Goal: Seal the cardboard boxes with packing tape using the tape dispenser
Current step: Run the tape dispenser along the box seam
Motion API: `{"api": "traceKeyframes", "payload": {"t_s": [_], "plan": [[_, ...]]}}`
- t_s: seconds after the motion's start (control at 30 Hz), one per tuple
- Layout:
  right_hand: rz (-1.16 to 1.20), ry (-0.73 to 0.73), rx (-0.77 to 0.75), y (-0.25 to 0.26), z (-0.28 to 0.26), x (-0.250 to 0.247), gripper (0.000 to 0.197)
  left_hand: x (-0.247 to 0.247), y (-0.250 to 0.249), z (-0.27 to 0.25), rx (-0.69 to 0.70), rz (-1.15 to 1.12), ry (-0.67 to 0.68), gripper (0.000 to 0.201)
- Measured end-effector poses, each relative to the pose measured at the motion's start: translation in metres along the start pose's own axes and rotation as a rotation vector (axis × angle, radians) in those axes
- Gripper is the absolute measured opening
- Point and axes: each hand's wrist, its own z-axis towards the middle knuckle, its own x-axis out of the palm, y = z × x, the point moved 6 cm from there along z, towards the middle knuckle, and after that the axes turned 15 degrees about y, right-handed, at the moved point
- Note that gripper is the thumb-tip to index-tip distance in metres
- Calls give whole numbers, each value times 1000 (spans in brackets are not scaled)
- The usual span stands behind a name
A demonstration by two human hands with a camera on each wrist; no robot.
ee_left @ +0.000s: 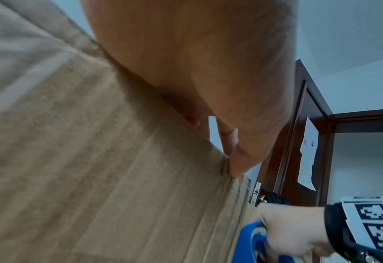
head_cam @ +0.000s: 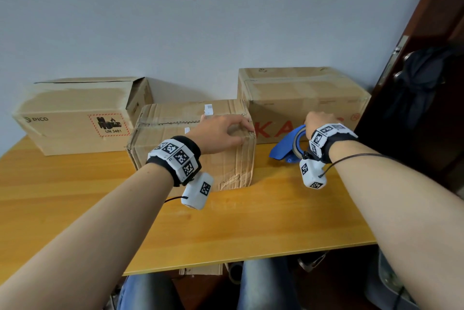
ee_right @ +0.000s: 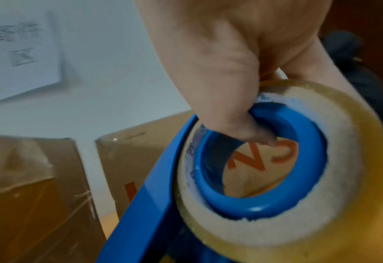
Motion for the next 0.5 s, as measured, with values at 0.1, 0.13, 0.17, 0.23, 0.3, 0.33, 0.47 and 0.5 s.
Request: {"api": "traceKeyframes", "payload": {"t_s": [0.1, 0.13, 0.17, 0.23, 0.3, 0.33, 0.47, 0.5], "plan": [[76, 109, -22, -9, 0, 17, 14, -1, -1, -2, 16, -22, -1, 23], [93, 154, -31, -12, -2, 22, 15, -1, -1, -2, 20, -22, -3, 23], [47, 203, -45, -14, -6, 29, 15, -1, -2, -2, 24, -18, -6, 23], [-82, 302, -30, -22, -11, 46, 15, -1, -2, -2, 23, -4, -11, 23], [-287, 347, -28, -23, -24, 56, 20, 0, -3, -1, 16, 21, -16, 24], [-397, 370, -53, -22, -30, 62, 25, 0, -3, 0, 13, 33, -18, 24], [-490, 399, -68, -21, -43, 66, 24, 1, -4, 1, 10, 55, -12, 24], [-437, 403, -36, -25, -41, 65, 18, 1, -5, 1, 9, 56, -5, 25]]}}
